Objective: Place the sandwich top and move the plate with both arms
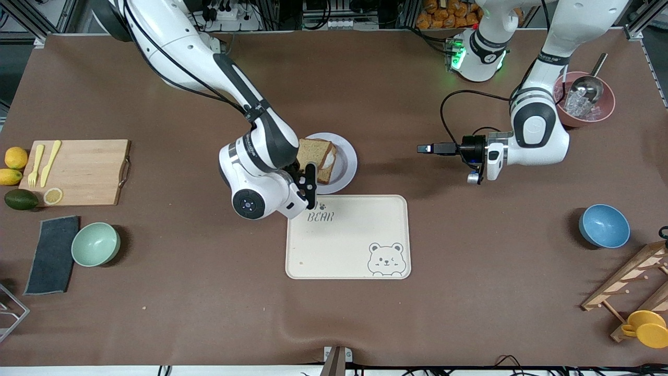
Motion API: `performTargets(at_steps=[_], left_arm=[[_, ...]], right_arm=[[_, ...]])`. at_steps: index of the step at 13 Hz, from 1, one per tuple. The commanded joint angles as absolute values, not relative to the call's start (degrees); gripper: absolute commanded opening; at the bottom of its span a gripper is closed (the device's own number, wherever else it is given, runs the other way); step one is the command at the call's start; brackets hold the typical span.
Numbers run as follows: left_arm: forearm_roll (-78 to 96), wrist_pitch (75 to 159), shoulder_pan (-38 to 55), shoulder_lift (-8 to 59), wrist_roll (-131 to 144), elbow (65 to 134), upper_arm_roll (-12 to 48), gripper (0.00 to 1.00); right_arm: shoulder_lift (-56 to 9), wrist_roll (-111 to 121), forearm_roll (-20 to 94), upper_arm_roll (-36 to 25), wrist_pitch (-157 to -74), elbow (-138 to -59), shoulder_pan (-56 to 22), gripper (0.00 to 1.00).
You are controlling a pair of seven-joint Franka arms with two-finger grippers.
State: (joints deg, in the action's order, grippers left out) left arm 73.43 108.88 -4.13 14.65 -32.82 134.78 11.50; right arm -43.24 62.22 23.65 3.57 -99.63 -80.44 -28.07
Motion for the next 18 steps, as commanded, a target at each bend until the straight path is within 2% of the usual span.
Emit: performTargets(at_steps=[1, 5, 6, 7, 8, 15, 16, 18], left_arm=[[76.6, 109.2, -4.6, 17.4, -40.9, 135.7, 12.0, 0.94], [84.7, 109.3, -2.0, 19.8, -47.2, 137.1, 12.0, 0.94], [87.1, 109.3, -1.4, 21.7, -50.7, 137.2, 12.0, 0.94], [88.9, 109.3, -1.0, 23.3, -52.8, 137.3, 12.0, 0.93], [90.0, 109.3, -0.4, 24.2, -53.6, 137.3, 12.2, 0.92], [94.5, 113.7, 5.2, 24.7, -54.0, 136.8, 12.4, 0.85], [94.5, 114.2, 6.8, 24.7, -54.3, 136.7, 12.3, 0.83], [95.0, 118.9, 9.5, 24.6, -54.4, 136.1, 12.4, 0.79]], right_arm=[[-45.8, 61.3, 24.3, 4.0, -98.3, -76.3, -26.6, 0.0], [-45.7, 58.2, 25.4, 4.0, -98.4, -76.2, -27.4, 0.0], [-45.8, 58.2, 26.0, 4.0, -98.4, -76.3, -27.3, 0.17], [-45.8, 58.8, 26.5, 4.0, -98.5, -76.7, -27.3, 0.93], [-45.7, 59.5, 27.6, 4.0, -99.0, -76.9, -27.4, 1.0], [-43.6, 58.6, 26.8, 3.6, -97.2, -76.8, -25.6, 1.0], [-42.5, 58.5, 26.5, 2.8, -96.1, -76.7, -24.9, 1.0], [-40.4, 55.2, 26.6, -2.9, -92.7, -76.8, -22.3, 1.0]])
